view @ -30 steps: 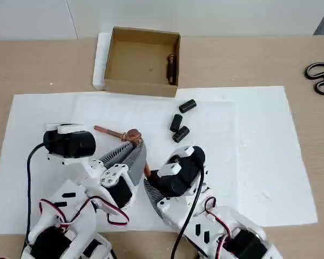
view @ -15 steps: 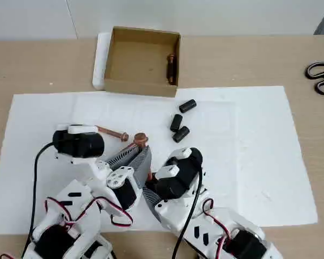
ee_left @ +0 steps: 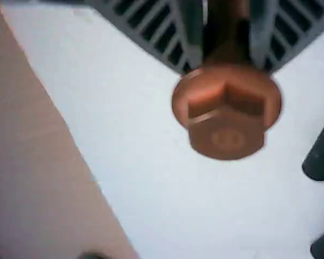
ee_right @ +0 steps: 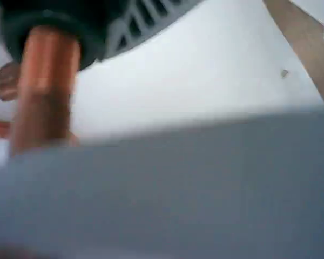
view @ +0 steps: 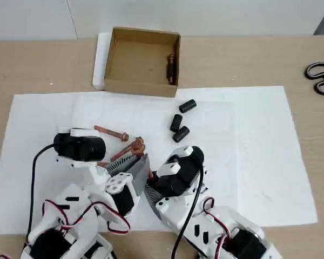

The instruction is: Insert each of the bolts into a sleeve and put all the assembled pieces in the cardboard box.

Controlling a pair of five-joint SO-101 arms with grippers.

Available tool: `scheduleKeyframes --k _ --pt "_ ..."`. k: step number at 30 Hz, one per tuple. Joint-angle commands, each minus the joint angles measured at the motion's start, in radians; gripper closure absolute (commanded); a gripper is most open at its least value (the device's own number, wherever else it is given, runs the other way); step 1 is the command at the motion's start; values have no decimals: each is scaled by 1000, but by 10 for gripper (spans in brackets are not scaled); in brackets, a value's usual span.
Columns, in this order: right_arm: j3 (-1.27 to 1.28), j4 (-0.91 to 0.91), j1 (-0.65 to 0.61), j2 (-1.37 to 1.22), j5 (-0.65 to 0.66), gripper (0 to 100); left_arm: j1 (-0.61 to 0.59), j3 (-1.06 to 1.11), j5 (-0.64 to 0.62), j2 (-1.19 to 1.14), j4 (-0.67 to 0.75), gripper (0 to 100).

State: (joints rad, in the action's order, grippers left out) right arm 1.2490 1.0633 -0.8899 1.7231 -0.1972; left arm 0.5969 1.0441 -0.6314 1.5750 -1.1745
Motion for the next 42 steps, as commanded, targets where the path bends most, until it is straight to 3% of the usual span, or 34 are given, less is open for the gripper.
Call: scheduleKeyframes --k 1,13,20,27,35,42 --pt "-35 -33 16 5 -3 995 48 -38 18 2 -51 995" --pt "-35 -91 18 4 37 995 89 -33 101 -3 -132 995" --pt "-35 -91 18 4 40 995 87 -28 107 -3 -91 994" --pt "-34 -87 18 4 40 995 84 16 126 -2 -77 834" --pt "-32 -84 18 4 37 995 83 18 150 -3 -80 830" --pt "-32 -82 18 4 37 995 -38 48 287 -5 -80 830"
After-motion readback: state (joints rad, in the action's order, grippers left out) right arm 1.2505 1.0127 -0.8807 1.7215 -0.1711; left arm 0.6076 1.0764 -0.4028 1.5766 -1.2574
